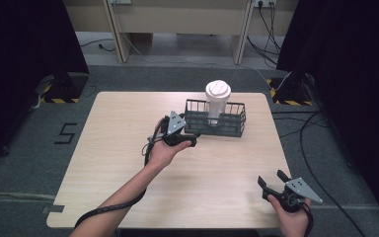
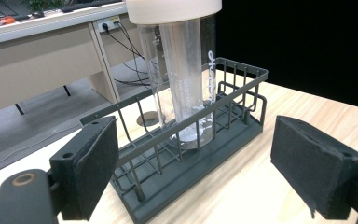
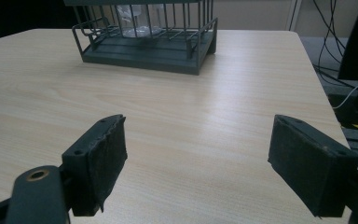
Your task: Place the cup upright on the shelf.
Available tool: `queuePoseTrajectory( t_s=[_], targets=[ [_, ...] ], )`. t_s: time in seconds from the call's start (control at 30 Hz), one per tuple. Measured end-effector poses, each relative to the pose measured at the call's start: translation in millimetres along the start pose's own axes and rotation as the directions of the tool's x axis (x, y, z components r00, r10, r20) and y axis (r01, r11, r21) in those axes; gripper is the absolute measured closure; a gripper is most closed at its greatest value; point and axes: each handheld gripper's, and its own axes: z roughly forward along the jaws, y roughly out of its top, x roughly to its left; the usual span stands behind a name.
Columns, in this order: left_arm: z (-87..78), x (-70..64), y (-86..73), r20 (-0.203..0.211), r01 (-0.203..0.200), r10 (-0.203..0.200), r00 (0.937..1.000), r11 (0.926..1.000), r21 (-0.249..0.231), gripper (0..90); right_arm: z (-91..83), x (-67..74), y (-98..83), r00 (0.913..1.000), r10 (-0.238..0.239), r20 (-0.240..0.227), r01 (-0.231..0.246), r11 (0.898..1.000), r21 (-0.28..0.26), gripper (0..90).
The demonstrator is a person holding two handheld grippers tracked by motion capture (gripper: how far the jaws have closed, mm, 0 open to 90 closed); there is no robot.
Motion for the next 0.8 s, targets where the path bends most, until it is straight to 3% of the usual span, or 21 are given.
queuePoseTrajectory(
  t_s=[0.8],
  targets=[
    [-54.9,11.1,-17.9,-0.031,-0.012,0.011,0.9995,0.9997,-0.023,14.8,-0.3,0.2,-0.1,1.0,0.004,0.005,-0.004,1.0,0.0,19.8]
  ],
)
